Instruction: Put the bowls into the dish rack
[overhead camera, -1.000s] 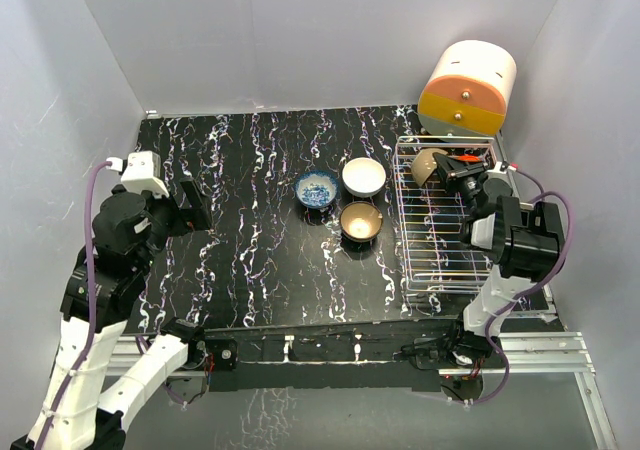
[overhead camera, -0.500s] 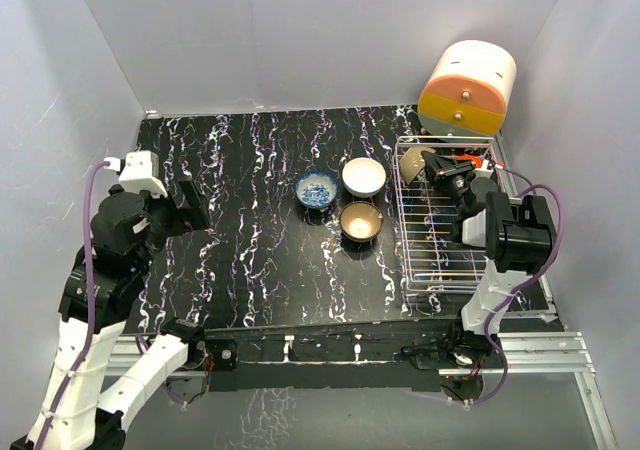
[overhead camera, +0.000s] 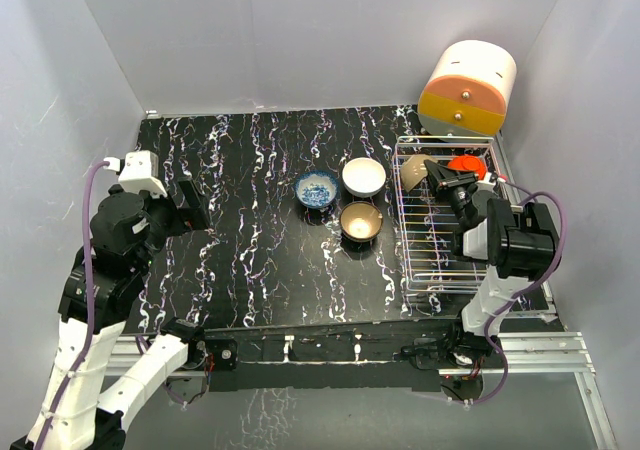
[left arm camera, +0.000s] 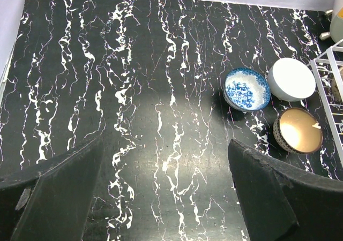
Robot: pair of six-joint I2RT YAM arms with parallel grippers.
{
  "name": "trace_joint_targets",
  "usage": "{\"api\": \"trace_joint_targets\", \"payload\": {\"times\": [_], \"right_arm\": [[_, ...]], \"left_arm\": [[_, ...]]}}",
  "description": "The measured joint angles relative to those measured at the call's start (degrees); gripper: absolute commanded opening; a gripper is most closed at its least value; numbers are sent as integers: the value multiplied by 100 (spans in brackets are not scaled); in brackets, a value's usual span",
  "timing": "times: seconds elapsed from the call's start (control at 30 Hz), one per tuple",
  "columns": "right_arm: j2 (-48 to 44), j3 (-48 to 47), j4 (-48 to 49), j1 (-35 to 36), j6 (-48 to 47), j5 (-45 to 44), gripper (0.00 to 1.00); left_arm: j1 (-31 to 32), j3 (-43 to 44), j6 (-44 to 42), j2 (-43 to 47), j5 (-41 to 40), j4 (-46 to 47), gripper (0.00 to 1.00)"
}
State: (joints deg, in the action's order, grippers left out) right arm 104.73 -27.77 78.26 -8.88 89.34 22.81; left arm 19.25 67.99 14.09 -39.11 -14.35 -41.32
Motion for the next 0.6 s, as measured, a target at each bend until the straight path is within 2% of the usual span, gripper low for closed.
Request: {"api": "trace_joint_targets", "payload": {"times": [0.6], "right_arm": [[-914, 457, -894, -319, -208, -35, 13]], "left_arm": [[0, -50, 90, 103, 85, 7, 97]]}}
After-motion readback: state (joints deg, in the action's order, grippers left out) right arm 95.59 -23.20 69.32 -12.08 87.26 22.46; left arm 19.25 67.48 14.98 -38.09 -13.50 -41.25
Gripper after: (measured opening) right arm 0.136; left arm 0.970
